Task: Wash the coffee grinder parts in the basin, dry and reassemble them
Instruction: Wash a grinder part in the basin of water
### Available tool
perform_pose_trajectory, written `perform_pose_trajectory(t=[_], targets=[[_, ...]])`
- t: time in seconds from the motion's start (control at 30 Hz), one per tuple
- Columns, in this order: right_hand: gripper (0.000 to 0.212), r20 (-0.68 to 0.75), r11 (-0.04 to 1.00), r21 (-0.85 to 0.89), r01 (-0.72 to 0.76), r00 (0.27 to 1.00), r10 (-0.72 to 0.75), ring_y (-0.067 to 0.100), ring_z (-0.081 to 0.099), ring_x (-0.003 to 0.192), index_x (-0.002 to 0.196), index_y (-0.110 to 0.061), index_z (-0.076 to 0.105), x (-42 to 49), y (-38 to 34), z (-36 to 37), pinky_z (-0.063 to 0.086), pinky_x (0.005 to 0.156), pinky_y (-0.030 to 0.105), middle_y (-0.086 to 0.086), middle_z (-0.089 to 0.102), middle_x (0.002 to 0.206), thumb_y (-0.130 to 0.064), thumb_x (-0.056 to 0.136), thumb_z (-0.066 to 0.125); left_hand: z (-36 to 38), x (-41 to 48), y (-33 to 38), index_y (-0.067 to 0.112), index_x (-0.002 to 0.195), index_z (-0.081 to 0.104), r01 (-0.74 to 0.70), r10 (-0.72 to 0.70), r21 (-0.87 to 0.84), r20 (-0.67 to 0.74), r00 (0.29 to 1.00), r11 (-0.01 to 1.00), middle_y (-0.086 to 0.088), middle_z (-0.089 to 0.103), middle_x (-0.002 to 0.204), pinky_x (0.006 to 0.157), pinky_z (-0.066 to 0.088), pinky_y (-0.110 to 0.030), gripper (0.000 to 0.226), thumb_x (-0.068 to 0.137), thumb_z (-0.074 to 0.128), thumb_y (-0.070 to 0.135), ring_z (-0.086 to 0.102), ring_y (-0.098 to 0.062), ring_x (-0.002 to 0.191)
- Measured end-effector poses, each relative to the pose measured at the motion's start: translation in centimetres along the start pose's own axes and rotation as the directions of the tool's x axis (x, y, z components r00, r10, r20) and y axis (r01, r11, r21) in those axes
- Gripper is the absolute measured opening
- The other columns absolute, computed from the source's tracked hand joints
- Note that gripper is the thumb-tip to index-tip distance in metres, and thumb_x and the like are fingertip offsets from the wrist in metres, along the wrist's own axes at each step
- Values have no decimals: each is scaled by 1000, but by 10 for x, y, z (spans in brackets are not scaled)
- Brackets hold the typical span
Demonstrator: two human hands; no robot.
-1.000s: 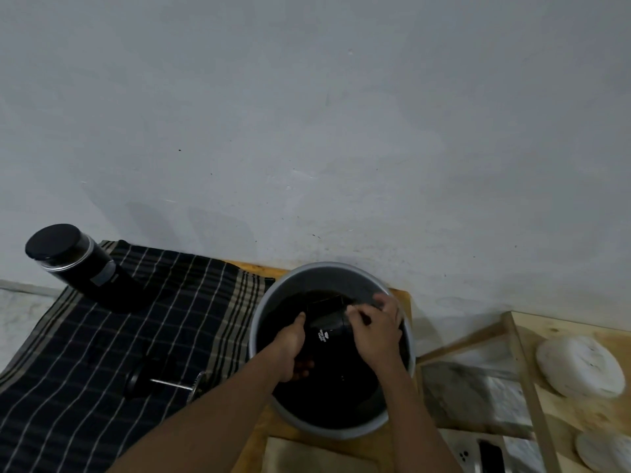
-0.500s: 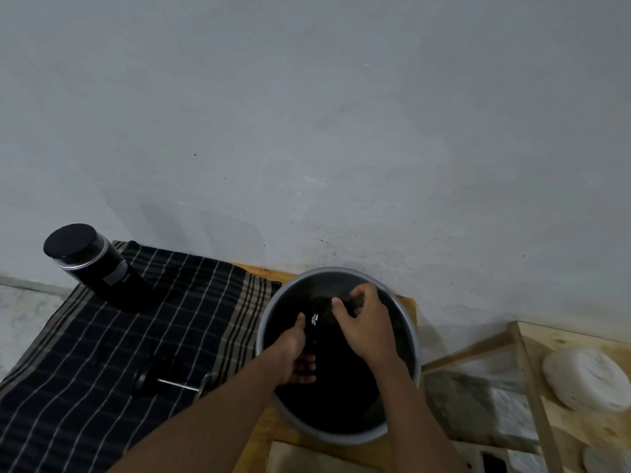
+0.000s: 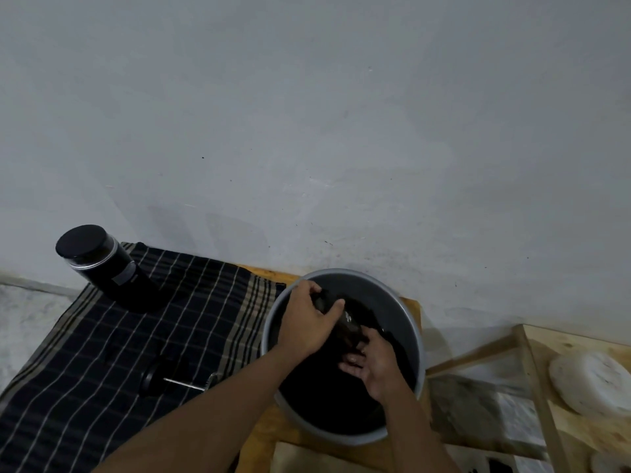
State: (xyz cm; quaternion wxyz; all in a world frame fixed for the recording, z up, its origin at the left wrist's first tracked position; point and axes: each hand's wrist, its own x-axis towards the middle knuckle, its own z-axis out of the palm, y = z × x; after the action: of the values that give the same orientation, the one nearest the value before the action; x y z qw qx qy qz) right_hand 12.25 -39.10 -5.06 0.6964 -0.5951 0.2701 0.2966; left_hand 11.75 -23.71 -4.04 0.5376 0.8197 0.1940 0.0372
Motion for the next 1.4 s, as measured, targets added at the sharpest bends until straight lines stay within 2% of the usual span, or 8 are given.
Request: perform_pose_trajectory(t=[0.17,0.27,0.53,0.67,0.93,1.1,1.23,1.4], targets=[[29,-20,949,-238,208,976,-218,19,70,104,121,-27,70,10,6,5,58,87,39,-2,75,110,-19,104,48,-9,-1,16,24,147,42,-234,229,35,101,968,972,5,56,136,107,46,-28,98,67,93,46,52,-9,126],[45,202,846,-361,392,919,-339,12,69,105,122,-28,65,2,1,11,57,85,25,-6,74,113,3,90,60,-11,-2,22,22,158,30,-175,174,-5,97,980,985,2,57,139,109,45,-29,118,62,98,36,52,-12,129],[63,208,620,-462,633,758,-619,3,56,125,137,-30,52,1,7,19,45,106,24,-12,60,135,-18,83,81,-15,-5,17,19,152,46,-269,278,-123,69,958,955,9,61,138,107,47,-19,102,64,98,32,56,-3,128],[64,185,587,-548,596,771,-609,9,50,133,137,-39,48,1,15,18,43,113,38,-7,49,144,-32,82,80,-15,-4,10,18,143,53,-241,248,-83,79,966,967,9,61,133,105,48,-19,91,65,97,31,57,-9,127],[58,145,563,-547,619,733,-665,10,59,119,124,-43,52,-13,14,21,50,105,38,-6,59,131,-18,81,82,-28,-12,12,29,118,61,-244,254,-115,81,964,963,24,63,112,91,51,-10,71,59,100,35,60,14,105],[53,184,516,-528,675,684,-706,14,66,107,103,-46,54,-30,-17,75,56,94,32,6,60,124,-9,78,83,-76,-3,25,15,125,66,-421,411,-111,-103,906,900,1,64,120,94,54,-23,76,61,97,41,63,-7,113],[55,247,506,-478,718,663,-707,5,70,98,107,-37,57,-37,-27,137,57,80,21,-1,67,111,5,78,77,-136,8,22,24,125,65,-425,401,-142,-167,901,894,8,68,120,92,55,-24,76,58,100,33,65,-5,111],[59,338,529,-480,700,704,-625,11,68,108,116,-53,54,-27,-2,213,59,89,38,-10,68,118,-27,70,82,-198,21,-26,21,132,66,-280,262,-234,-107,959,931,5,70,124,94,57,-30,75,65,97,31,67,-8,114]])
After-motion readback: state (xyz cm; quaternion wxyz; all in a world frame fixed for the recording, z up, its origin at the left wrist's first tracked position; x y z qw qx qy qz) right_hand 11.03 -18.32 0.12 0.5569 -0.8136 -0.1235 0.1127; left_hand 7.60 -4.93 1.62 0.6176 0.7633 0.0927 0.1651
